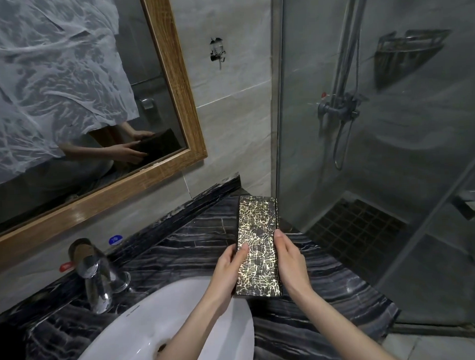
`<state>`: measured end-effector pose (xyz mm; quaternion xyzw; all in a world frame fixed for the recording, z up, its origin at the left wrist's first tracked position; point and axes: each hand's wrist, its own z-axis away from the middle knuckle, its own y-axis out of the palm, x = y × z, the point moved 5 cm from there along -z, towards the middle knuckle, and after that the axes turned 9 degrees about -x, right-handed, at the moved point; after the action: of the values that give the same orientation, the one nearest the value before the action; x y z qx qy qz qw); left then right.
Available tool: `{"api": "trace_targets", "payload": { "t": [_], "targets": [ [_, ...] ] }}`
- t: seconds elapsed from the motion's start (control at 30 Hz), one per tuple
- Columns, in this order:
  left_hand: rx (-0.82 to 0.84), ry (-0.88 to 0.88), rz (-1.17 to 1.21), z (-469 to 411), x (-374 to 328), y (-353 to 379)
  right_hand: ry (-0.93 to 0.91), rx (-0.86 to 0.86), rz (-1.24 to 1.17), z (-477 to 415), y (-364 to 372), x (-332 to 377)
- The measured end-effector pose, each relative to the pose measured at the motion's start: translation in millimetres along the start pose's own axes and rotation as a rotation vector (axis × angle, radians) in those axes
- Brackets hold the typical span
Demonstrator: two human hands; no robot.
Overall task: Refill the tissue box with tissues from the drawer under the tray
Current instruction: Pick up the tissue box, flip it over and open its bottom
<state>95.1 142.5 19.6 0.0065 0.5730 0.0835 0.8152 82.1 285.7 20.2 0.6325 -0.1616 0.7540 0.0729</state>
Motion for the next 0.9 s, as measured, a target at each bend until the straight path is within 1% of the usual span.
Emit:
{"api": "trace_targets", "payload": {
  "t": [0.13, 0.43, 0.9],
  "targets": [
    [-0.009, -0.071, 0.058, -3, 16, 3, 0.082, -0.018, 0.083, 1, -6, -13],
    [-0.017, -0.247, 0.185, 1, 58, 9, 0.136, -0.021, 0.215, 3, -14, -47],
    [-0.056, -0.313, 0.240, -8, 81, 4, 0.141, -0.018, 0.269, -1, -9, -64]
  ]
}}
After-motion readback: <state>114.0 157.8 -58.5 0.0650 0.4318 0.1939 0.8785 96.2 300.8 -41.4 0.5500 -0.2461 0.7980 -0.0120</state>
